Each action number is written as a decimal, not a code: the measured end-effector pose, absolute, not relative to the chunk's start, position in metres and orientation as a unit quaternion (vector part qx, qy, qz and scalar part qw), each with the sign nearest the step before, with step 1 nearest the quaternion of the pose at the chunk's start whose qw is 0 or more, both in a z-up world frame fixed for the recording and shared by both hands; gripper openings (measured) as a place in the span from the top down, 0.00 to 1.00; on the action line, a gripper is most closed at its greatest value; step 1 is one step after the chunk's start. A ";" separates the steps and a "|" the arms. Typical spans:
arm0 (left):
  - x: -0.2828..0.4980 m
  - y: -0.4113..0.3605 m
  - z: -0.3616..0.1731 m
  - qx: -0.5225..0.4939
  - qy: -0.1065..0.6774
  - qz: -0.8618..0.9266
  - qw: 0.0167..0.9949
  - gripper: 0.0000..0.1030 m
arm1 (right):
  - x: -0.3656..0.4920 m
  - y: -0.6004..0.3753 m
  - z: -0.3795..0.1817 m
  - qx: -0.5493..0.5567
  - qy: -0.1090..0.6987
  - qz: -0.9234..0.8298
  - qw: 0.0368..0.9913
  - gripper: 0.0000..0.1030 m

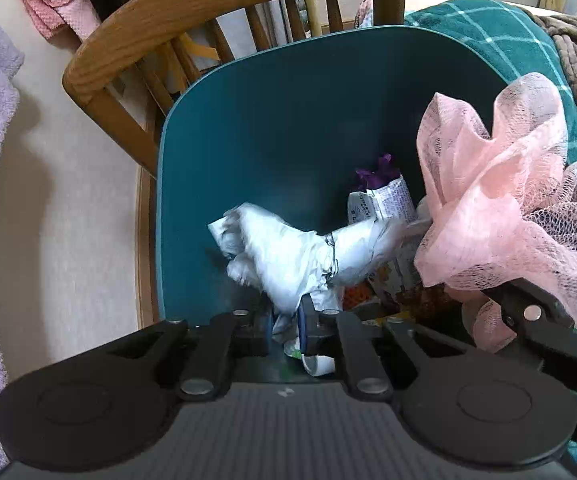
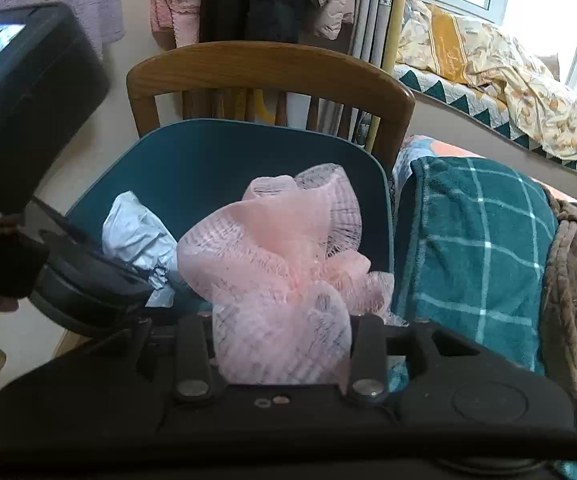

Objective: Collect trash
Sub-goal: 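Lift both tools over the teal wastebasket and open both to drop the items, then withdraw both tools and lower them to the floor trash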

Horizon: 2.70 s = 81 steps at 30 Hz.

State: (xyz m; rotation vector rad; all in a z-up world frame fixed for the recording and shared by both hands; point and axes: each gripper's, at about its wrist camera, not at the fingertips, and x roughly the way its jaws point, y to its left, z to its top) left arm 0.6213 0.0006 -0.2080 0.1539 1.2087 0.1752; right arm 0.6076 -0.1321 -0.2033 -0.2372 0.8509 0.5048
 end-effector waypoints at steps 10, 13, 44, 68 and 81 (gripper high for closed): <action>0.606 0.003 -0.190 0.044 0.543 0.077 0.835 0.47 | 0.593 -0.143 -0.189 -0.104 0.396 0.250 0.877 0.56; 0.595 0.004 -0.180 0.036 0.527 0.073 0.846 0.33 | 0.587 -0.150 -0.180 -0.093 0.386 0.249 0.883 0.47; 0.424 0.051 -0.191 -0.039 0.462 0.015 0.886 0.18 | 0.458 -0.192 -0.198 -0.018 0.373 0.316 0.872 0.02; 0.373 0.076 -0.603 -0.131 0.654 0.121 0.735 0.01 | 0.396 -0.170 -0.570 -0.063 0.558 0.278 0.779 0.03; 0.347 0.077 -0.799 -0.224 0.729 0.174 0.623 0.01 | 0.366 -0.153 -0.768 -0.121 0.634 0.290 0.707 0.14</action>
